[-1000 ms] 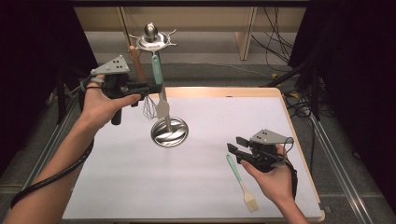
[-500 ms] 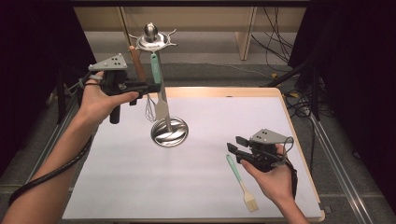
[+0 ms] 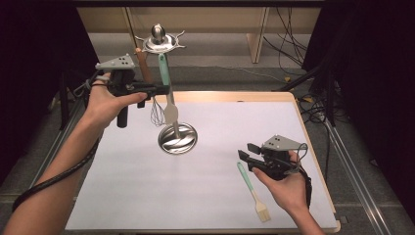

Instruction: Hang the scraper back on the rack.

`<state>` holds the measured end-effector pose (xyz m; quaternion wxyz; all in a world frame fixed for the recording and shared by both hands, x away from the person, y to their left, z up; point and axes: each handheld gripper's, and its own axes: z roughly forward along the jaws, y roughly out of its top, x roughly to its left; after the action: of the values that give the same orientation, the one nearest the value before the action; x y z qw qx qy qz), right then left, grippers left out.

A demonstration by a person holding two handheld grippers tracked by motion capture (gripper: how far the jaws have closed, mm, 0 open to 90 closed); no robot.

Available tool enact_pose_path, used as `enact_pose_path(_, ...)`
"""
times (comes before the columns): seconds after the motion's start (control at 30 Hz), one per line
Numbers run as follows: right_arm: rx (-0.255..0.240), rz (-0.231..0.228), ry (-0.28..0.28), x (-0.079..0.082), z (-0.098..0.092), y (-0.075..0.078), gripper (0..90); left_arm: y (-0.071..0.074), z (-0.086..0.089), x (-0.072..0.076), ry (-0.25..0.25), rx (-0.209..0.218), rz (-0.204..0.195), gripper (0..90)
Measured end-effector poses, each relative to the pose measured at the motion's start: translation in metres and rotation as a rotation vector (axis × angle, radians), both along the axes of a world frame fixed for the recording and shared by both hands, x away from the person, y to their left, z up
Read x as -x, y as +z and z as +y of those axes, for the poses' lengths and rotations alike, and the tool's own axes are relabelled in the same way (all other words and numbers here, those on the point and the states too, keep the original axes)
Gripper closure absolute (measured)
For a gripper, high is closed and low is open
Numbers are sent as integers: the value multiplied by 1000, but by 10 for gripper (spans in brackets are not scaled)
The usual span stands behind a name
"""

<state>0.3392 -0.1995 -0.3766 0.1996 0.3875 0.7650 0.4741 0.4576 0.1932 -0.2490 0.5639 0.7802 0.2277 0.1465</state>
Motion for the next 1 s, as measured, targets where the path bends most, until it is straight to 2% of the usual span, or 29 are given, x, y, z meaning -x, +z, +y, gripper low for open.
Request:
enact_pose_path(0.03, -9, 13, -1, 0, 0, 0, 581, 0, 0, 0, 9, 2, 4, 841)
enact_pose_path(0.1, -2, 8, 4, -1, -1, -1, 581, -1, 0, 0, 12, 8, 4, 840)
enact_pose_path(0.13, 2, 6, 4, -1, -1, -2, 582, -2, -1, 3, 35, 22, 32, 839)
enact_pose_path(0.2, -11, 33, 6, -1, 0, -1, 582, -2, 0, 0, 27, 14, 8, 836)
enact_pose_path(0.27, -4, 23, 5, -1, 0, -1, 584, -2, -1, 2, 47, 20, 21, 834)
enact_pose_path(0.33, -8, 26, -9, -1, -1, -1, 592, -2, -1, 2, 54, 20, 17, 831)
enact_pose_path(0.37, -9, 29, -8, -1, -2, -2, 595, -3, -1, 3, 65, 19, 9, 827)
enact_pose_path(0.4, -21, 54, -21, -1, -1, -2, 599, -3, 0, 2, 68, 19, -6, 819)
enact_pose_path(0.5, -34, 38, -39, -3, -1, -5, 625, -3, 4, 6, 101, 22, -38, 765)
enact_pose_path(0.53, -3, 75, -31, -3, -4, -4, 636, -2, 5, 9, 117, 38, -33, 738)
enact_pose_path(0.57, -10, 107, -39, -3, -4, -4, 646, -3, 3, 17, 147, 96, 31, 710)
enact_pose_path(0.6, 5, 114, -37, -5, -5, -4, 648, -1, 4, 21, 151, 107, 19, 690)
enact_pose_path(0.63, 10, 114, -61, -5, -4, -5, 643, 1, 6, 25, 155, 109, 6, 673)
enact_pose_path(0.67, 42, 100, -63, -7, -7, -5, 642, 3, 7, 29, 164, 108, -8, 655)
enact_pose_path(0.7, 16, 140, -85, -5, -5, -4, 641, 5, 9, 32, 174, 115, -22, 649)
enact_pose_path(0.73, 22, 92, -93, -7, -7, -5, 637, 6, 10, 35, 189, 126, -32, 648)
enact_pose_path(0.77, 38, 74, -100, -8, -8, -5, 630, 8, 12, 37, 201, 137, -44, 649)
enact_pose_path(0.8, 32, 111, -115, -8, -8, -4, 625, 9, 14, 38, 218, 153, -54, 654)
enact_pose_path(0.83, 33, 124, -123, -8, -9, -2, 625, 10, 15, 39, 237, 159, -65, 667)
enact_pose_path(0.87, 17, 122, -130, -9, -9, -3, 625, 10, 17, 40, 251, 162, -73, 684)
enact_pose_path(0.9, 9, 89, -142, -11, -8, -5, 628, 11, 19, 40, 265, 172, -80, 704)
enact_pose_path(0.93, 49, 117, -118, -12, -11, -2, 634, 11, 20, 41, 279, 178, -84, 736)
enact_pose_path(1.0, 29, 144, -122, -11, -8, -3, 651, 12, 22, 41, 304, 197, -85, 786)
